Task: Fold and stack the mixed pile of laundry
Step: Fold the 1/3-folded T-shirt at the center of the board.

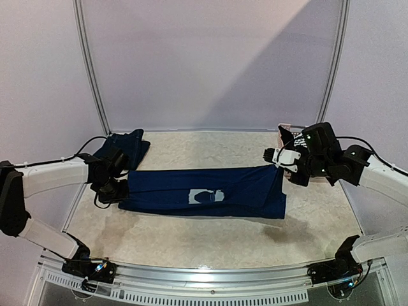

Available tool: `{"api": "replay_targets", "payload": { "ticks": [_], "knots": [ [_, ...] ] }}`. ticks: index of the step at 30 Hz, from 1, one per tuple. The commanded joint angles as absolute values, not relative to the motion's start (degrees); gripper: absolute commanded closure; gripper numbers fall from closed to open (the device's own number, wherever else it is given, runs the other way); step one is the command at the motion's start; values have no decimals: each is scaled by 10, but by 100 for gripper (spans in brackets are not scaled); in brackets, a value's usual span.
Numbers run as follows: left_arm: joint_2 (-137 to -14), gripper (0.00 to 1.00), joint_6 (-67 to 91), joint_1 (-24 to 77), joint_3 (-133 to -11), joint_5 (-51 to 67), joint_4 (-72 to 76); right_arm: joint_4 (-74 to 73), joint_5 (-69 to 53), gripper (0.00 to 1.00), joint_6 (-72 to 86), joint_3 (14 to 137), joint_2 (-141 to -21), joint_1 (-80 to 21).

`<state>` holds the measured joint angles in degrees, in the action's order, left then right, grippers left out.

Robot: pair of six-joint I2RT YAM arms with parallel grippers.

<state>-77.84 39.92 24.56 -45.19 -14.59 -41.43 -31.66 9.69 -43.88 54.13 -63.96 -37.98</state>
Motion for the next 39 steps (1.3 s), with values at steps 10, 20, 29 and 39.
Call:
{"api": "replay_targets", "payload": {
  "ticks": [10,20,29,39],
  "knots": [
    [-848,100,364,210,-511,-134,-362,-213,137,100,-416,586,-730,-344],
    [-890,100,358,194,-535,-124,-348,-186,128,100,-406,613,-797,-305],
    [-914,100,351,177,-545,-118,-339,-165,122,100,-404,644,-861,-292],
    [-933,100,352,165,-561,-113,-333,-146,130,100,-403,677,-923,-284]
  ]
}}
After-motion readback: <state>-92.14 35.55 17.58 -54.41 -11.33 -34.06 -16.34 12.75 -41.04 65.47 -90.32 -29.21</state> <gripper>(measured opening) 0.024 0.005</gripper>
